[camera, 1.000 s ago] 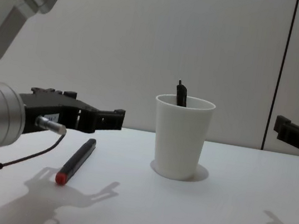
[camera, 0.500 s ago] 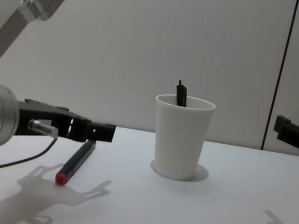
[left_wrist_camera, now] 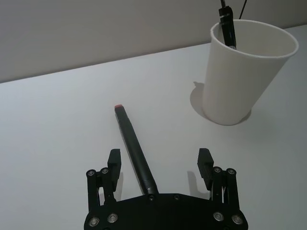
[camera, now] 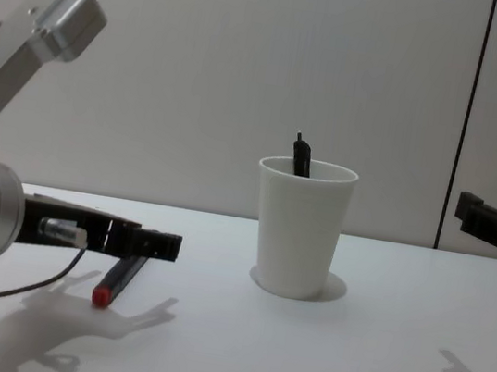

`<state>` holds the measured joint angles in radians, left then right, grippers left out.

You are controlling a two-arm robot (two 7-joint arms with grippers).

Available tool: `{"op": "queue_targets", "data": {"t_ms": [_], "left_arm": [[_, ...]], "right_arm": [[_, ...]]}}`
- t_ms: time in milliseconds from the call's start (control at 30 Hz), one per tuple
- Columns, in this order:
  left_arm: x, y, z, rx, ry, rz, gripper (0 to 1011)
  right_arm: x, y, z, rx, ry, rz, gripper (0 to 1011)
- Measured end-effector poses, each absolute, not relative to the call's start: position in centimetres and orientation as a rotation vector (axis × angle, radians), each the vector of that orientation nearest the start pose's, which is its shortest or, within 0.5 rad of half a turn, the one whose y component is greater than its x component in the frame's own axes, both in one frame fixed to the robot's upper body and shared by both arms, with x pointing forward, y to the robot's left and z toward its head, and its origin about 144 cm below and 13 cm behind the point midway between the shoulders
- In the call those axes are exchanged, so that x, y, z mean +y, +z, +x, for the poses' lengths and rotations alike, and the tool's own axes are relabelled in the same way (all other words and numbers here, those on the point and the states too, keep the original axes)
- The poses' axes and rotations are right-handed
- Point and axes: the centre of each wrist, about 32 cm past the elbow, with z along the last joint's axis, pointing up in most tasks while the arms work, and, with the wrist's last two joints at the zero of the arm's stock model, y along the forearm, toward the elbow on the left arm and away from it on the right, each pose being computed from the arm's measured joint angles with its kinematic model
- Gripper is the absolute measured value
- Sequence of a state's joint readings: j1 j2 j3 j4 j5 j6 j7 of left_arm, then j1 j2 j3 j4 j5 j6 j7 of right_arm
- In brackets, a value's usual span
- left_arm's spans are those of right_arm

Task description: Place the pen into the pen holder.

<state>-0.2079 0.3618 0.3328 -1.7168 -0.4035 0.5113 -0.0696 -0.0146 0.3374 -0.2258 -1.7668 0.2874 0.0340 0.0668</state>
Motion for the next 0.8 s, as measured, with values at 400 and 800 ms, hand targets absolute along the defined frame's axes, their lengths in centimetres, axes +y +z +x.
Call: {"op": "queue_targets", "data": {"t_ms": [400,800], "left_arm": [[22.04,122.55,49.52,0.234,1.111,0.273,1004],[22.18,122.33,49.99,0.261,1.102,0.288,1004]], "right_arm": [[-23.71,118.87,44.33,-0.075,-1.23,0.026,1001],[-23.71,118.87,44.33,-0.075,-1.229,0.026,1001]]}}
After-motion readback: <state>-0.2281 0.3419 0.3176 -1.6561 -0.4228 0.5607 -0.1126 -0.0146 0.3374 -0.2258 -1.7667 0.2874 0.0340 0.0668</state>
